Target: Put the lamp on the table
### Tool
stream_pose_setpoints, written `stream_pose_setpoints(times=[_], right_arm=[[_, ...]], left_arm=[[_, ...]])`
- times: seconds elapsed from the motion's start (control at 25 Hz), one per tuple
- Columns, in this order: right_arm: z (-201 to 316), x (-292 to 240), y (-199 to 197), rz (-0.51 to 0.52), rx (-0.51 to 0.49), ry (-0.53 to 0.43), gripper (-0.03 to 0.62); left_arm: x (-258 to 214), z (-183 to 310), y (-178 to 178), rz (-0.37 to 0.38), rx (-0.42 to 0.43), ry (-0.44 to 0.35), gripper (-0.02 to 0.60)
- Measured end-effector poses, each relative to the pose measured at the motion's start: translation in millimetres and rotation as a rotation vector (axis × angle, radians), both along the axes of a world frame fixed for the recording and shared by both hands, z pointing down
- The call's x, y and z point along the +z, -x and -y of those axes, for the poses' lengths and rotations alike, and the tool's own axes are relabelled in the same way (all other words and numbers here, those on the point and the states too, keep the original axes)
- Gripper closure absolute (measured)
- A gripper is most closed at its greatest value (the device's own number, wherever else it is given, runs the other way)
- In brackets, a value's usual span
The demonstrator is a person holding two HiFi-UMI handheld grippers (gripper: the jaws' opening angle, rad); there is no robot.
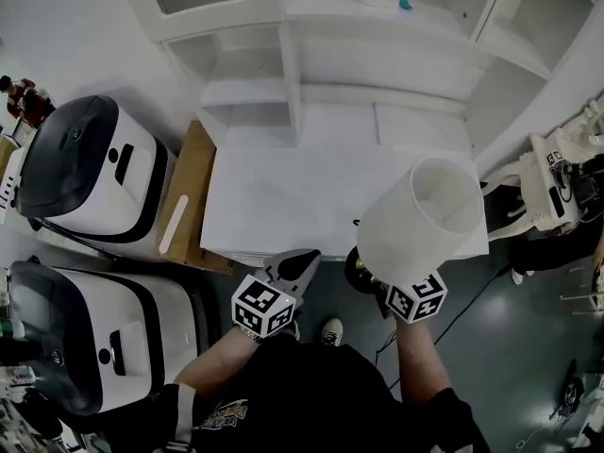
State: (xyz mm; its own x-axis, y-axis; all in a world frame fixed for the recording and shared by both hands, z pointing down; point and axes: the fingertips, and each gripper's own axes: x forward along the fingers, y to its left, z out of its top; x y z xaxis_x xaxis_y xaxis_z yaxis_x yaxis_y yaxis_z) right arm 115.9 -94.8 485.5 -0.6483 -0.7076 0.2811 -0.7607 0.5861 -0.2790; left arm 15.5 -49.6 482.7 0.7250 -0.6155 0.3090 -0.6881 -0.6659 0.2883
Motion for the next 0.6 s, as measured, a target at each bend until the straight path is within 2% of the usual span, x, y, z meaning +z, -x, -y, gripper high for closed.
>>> stream_pose_setpoints(times=[0.6], right_arm=[[48.7,-1.5,40.9,-0.009,0.086,-0.011,0.491]], left_arm=[[5.5,46.2,47.4,-0.013,0.08,0.012,0.575]])
